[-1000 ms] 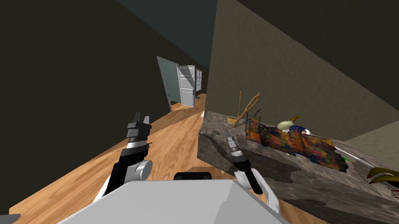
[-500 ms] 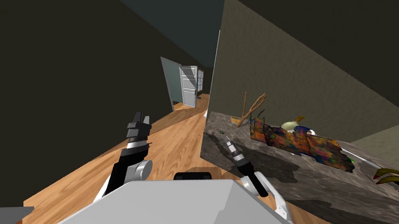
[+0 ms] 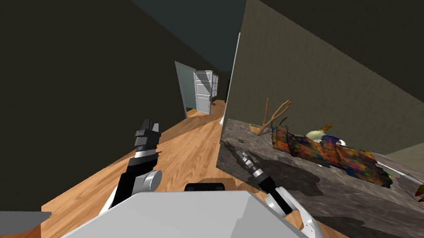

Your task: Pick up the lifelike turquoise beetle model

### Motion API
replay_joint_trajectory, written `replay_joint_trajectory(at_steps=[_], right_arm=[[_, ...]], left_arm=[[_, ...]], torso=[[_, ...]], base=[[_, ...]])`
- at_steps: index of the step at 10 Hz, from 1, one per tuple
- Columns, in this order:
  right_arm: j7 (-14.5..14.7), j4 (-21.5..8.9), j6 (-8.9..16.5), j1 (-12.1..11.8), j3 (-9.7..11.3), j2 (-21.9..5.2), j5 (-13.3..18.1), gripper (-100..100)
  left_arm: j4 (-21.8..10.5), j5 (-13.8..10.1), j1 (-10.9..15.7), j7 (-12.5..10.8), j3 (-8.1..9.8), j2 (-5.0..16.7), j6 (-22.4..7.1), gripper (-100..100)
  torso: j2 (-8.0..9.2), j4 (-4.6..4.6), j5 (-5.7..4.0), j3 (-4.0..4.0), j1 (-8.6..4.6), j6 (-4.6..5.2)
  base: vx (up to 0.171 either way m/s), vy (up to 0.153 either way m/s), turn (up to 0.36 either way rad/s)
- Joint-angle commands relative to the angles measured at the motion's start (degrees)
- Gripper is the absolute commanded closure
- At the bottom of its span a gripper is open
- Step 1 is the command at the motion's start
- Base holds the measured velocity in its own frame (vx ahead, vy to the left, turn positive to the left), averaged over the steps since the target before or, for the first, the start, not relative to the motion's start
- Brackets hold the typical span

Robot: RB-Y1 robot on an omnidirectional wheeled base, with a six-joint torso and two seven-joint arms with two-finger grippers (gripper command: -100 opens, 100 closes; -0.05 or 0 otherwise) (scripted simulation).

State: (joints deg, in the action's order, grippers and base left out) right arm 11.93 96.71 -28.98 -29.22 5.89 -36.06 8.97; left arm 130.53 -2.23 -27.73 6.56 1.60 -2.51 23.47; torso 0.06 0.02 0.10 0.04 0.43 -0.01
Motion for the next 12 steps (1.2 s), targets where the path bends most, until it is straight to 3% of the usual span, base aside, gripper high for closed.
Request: replay_joint_trajectory(at_steps=[1, 2, 3, 8, 10, 11, 12], right_arm=[[0.09, -1.44, 0.20, -0.64, 0.05, -2.74, 0.30, -100], [0.42, -4.27, 0.54, -0.94, 0.65, -4.53, 1.16, -100], [0.42, -4.48, 0.54, -0.94, 0.65, -5.98, 1.16, -100], [1.43, -12.75, 1.03, -1.83, 2.53, -14.55, 3.86, -100], [1.43, -13.42, 1.03, -1.83, 2.53, -15.47, 3.86, -100], [1.76, -15.40, 1.00, -2.10, 3.17, -18.11, 4.79, -100], [1.76, -16.30, 1.00, -2.10, 3.17, -18.52, 4.79, -100]], left_arm=[[0.00, 0.00, 0.00, 0.00, 0.00, 0.00, 0.00, 0], [0.00, 0.00, 0.00, 0.00, 0.00, 0.00, 0.00, 0], [0.00, 0.00, 0.00, 0.00, 0.00, 0.00, 0.00, 0], [0.00, 0.00, -0.01, 0.00, 0.01, 0.01, 0.00, 0], [0.00, 0.00, -0.01, 0.00, 0.01, 0.01, 0.00, 0], [0.00, 0.00, -0.01, 0.00, 0.01, 0.01, 0.00, 0], [0.00, 0.00, 0.00, 0.00, 0.01, 0.01, 0.00, 0]], torso=[[0.00, 0.00, 0.00, 0.00, 0.00, 0.00], [0.01, 0.00, 0.00, 0.01, -0.09, 0.02], [0.00, 0.00, -0.01, 0.00, -0.09, 0.01], [-0.09, -0.02, -0.01, -0.05, -0.14, 0.02], [-0.08, -0.01, -0.02, -0.04, -0.19, 0.02], [-0.08, -0.01, -0.06, -0.04, -0.33, 0.02], [-0.09, -0.01, -0.04, -0.05, -0.27, -0.01]], base=[[-0.015, 0.102, 0.021], [-0.012, 0.102, 0.057], [-0.001, 0.093, 0.029], [0.013, 0.100, 0.055], [0.014, 0.053, 0.016], [0.014, 0.062, 0.119], [0.018, 0.066, 0.032]])
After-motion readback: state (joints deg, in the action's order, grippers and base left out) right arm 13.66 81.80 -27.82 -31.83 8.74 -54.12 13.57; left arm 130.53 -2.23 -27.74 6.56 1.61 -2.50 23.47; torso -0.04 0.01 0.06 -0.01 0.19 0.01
